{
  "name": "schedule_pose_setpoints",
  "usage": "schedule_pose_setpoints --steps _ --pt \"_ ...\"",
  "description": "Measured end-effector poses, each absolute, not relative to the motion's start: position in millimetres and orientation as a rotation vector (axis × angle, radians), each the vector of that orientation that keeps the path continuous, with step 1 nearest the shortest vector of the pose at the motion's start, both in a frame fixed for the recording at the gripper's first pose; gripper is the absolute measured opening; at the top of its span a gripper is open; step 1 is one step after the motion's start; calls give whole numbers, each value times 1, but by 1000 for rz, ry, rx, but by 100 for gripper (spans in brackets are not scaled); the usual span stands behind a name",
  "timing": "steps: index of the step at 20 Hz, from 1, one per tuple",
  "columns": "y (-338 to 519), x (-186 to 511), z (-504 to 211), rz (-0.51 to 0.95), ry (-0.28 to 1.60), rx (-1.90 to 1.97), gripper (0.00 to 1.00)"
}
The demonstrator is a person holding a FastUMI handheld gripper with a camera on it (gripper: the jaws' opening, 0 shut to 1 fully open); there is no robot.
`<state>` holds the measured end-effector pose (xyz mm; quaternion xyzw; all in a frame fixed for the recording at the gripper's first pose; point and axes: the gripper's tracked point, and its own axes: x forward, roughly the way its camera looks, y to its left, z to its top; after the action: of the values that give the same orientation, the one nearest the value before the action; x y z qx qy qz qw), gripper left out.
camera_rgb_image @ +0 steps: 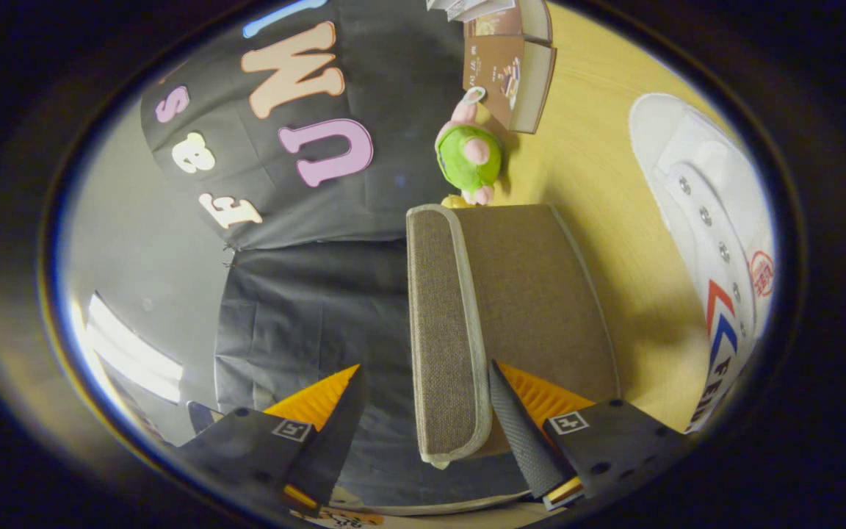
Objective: Open the storage box then place both shoes into the box .Put the left shoe in first, then the right shoe, with the right side of both shoes facing outward in a uniform manner.
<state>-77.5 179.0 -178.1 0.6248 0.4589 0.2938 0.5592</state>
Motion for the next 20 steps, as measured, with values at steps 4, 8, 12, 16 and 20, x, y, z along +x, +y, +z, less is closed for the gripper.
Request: schedule_pose_setpoints --steps 4,8,12,16,20 --pt "170 -76 -168 682 1064 1446 100" --pt "167 -72 -140 722 1022 1458 94" --pt "175 -73 -125 748 1017 1429 88" --pt "183 -77 -103 795 1010 1440 83" --pt "194 -83 -88 849 995 1396 47"
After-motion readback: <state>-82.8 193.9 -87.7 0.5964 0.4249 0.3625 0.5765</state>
